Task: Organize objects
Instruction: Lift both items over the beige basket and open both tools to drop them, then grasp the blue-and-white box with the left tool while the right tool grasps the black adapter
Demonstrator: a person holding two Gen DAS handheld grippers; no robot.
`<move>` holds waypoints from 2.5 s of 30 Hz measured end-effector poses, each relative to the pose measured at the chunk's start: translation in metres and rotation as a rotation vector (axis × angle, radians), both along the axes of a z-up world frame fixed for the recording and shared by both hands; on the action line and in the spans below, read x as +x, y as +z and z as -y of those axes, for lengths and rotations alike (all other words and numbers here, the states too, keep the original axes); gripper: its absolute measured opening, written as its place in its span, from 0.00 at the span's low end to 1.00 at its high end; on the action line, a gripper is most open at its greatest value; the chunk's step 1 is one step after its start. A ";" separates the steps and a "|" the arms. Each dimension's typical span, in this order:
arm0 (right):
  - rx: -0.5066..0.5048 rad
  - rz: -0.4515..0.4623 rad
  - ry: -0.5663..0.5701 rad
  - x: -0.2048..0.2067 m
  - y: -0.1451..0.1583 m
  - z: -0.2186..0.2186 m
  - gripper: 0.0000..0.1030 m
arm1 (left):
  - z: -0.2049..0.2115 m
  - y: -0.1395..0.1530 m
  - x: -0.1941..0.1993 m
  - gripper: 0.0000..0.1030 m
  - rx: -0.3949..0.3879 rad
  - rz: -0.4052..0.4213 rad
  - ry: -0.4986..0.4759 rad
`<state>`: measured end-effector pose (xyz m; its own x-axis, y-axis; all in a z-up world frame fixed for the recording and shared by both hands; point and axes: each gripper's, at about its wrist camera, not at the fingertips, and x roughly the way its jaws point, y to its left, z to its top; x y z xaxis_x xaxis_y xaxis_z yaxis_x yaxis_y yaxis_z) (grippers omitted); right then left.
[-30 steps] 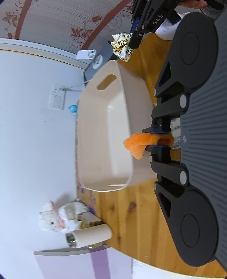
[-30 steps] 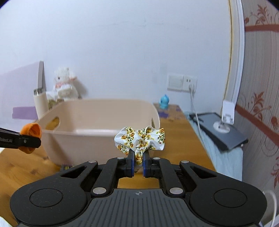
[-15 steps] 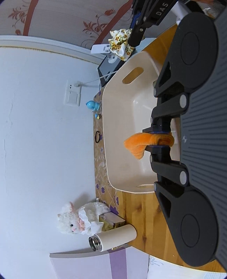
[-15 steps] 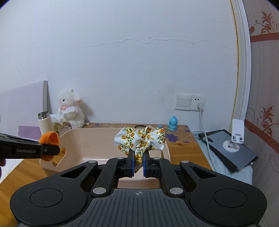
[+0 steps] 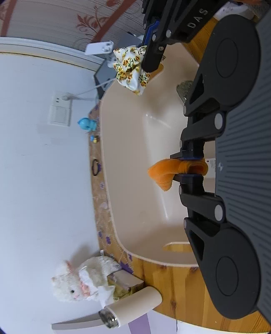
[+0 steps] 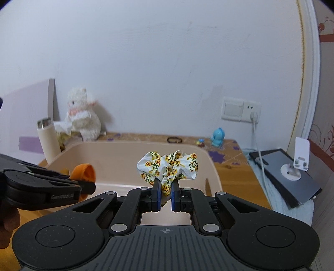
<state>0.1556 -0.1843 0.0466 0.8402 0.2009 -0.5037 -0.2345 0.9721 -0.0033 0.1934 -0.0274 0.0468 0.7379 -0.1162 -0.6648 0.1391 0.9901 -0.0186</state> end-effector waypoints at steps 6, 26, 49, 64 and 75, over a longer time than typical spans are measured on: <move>-0.023 -0.070 0.017 0.010 -0.018 -0.008 0.08 | 0.005 -0.020 0.015 0.13 0.025 -0.049 0.010; 0.035 -0.022 -0.024 -0.022 -0.001 0.010 0.75 | 0.002 -0.002 -0.013 0.74 0.024 -0.015 0.046; 0.003 -0.067 -0.016 -0.087 -0.015 0.025 0.86 | -0.006 0.007 -0.100 0.84 0.018 0.028 0.041; -0.056 -0.183 -0.062 -0.095 -0.053 0.033 0.87 | 0.013 -0.059 -0.094 0.84 0.028 -0.184 -0.022; -0.048 -0.241 -0.063 -0.088 -0.072 0.030 0.87 | 0.009 -0.088 -0.078 0.84 0.047 -0.245 0.006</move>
